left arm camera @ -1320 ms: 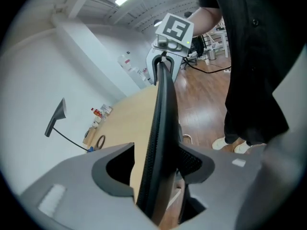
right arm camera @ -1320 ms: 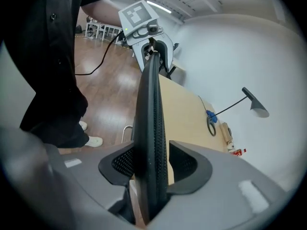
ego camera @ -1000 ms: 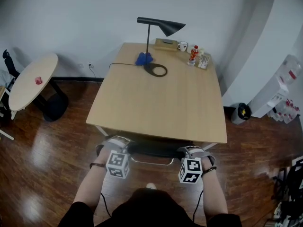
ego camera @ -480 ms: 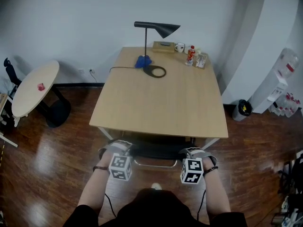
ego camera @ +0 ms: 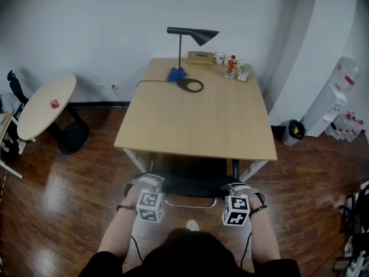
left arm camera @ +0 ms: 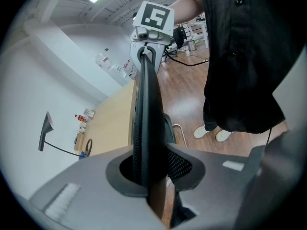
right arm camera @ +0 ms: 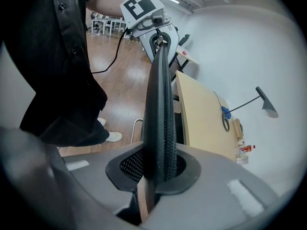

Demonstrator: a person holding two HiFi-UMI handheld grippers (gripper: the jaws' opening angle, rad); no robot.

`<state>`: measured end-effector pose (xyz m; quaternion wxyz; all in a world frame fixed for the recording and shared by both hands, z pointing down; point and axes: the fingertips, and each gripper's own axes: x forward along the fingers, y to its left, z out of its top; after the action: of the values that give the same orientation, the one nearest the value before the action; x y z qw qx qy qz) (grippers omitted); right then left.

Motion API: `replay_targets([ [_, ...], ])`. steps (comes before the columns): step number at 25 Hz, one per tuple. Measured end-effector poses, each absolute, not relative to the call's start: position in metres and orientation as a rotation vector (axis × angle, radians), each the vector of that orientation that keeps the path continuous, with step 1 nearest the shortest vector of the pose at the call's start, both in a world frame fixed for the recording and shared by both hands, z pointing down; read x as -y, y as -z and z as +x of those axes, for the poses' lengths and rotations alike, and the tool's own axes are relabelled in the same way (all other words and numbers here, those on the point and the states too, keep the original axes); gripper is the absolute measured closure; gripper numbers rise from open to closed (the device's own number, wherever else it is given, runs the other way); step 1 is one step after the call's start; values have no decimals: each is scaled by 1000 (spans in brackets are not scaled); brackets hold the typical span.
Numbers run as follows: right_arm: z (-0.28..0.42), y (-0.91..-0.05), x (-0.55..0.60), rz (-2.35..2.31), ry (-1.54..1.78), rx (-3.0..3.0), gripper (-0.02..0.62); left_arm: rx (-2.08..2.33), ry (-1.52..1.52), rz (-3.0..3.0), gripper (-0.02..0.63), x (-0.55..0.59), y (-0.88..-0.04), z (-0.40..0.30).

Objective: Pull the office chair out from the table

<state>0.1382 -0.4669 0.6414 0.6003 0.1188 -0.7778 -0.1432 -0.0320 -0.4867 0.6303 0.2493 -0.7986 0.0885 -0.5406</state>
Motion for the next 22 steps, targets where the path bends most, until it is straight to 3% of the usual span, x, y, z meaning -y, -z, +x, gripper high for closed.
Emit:
replay_targets([
  [22, 131, -641, 338, 301, 284, 1797, 531, -179, 1477, -2187, 518, 362, -627, -41],
])
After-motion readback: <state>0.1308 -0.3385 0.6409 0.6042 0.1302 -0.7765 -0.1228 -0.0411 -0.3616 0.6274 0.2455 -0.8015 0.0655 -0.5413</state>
